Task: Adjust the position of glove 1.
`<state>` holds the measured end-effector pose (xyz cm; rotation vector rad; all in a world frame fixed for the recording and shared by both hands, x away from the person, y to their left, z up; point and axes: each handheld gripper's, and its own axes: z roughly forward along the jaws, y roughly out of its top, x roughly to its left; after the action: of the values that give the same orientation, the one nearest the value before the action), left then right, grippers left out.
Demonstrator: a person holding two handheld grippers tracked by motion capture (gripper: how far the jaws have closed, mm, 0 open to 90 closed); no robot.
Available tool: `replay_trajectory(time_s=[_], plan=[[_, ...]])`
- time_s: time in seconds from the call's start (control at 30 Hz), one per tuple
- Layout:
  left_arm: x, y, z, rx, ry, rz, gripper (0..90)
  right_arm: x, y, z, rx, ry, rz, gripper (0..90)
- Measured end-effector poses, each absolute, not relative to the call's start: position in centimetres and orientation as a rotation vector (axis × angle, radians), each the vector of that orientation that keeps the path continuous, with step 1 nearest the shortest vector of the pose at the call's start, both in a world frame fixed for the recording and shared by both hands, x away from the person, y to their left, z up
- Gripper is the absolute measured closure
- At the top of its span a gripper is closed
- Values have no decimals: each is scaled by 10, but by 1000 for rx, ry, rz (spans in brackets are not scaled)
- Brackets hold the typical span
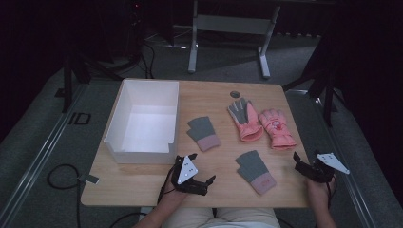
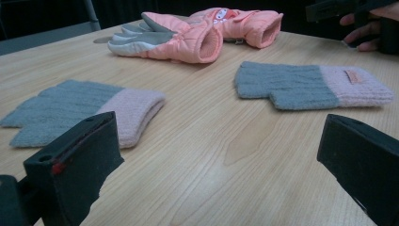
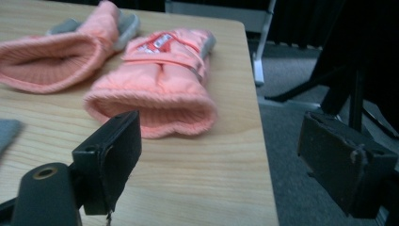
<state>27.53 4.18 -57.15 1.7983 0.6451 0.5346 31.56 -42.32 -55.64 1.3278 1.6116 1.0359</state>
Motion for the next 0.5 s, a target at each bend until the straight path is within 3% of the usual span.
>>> replay_trajectory(time_s=[0.5], plan=[[275,43,-572,1784,647,537,0,319,-419,-552,1386,1758,988,140]])
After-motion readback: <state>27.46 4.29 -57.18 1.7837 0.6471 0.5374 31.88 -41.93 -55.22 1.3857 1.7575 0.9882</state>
